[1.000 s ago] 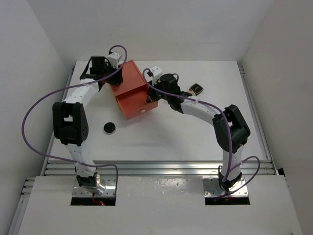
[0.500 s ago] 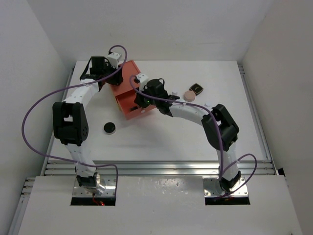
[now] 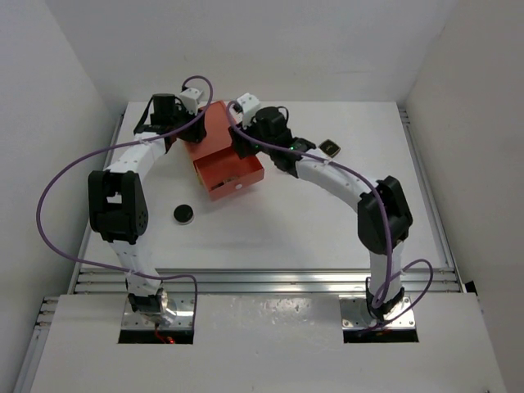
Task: Organize the makeup
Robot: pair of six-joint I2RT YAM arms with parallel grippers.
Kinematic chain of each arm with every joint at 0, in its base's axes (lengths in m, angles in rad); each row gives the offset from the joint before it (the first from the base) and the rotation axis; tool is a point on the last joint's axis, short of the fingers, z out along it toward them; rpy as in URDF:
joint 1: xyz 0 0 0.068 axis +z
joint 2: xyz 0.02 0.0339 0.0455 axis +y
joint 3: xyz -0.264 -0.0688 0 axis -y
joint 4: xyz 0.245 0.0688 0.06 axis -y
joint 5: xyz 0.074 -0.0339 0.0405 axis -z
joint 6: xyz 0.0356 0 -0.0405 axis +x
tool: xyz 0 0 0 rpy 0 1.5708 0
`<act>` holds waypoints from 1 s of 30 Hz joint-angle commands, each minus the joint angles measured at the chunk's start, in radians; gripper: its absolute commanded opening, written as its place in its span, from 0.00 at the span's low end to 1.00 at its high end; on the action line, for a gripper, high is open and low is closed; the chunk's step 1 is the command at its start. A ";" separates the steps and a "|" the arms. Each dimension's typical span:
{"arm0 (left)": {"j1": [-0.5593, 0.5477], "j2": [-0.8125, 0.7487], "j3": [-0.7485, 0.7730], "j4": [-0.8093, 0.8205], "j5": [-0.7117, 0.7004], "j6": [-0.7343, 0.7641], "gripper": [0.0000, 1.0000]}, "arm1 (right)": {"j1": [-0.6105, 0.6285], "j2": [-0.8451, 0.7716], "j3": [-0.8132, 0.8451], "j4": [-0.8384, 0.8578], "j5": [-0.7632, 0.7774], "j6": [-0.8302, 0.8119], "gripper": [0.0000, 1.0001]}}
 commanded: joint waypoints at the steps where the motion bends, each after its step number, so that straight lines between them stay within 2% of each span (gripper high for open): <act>1: 0.007 0.032 -0.034 -0.093 -0.002 -0.018 0.49 | -0.093 -0.064 0.040 -0.138 0.180 -0.023 0.63; 3: 0.007 0.032 -0.034 -0.084 -0.002 -0.009 0.49 | -0.133 -0.038 0.086 -0.266 0.191 -0.002 0.67; 7: 0.007 0.032 -0.034 -0.084 -0.011 -0.008 0.49 | -0.185 0.037 0.139 -0.388 0.192 -0.014 0.77; 12: 0.007 0.032 -0.034 -0.084 -0.011 -0.008 0.49 | -0.219 0.104 0.149 -0.417 0.241 -0.020 0.77; 19: 0.007 0.032 -0.043 -0.084 -0.020 -0.008 0.49 | -0.234 0.160 0.159 -0.439 0.168 0.020 0.69; 23: 0.007 0.032 -0.043 -0.084 -0.020 -0.008 0.49 | -0.230 0.158 0.126 -0.454 0.198 0.043 0.64; 25: 0.007 0.032 -0.043 -0.084 -0.020 -0.008 0.49 | -0.231 0.152 0.117 -0.459 0.223 0.043 0.56; 26: 0.007 0.032 -0.043 -0.084 -0.020 -0.008 0.49 | -0.231 0.152 0.112 -0.459 0.241 0.040 0.46; 29: 0.007 0.032 -0.043 -0.084 -0.020 -0.008 0.49 | -0.230 0.141 0.095 -0.439 0.271 0.035 0.28; 30: 0.007 0.032 -0.043 -0.084 -0.020 -0.008 0.49 | -0.230 0.134 0.086 -0.431 0.275 0.029 0.17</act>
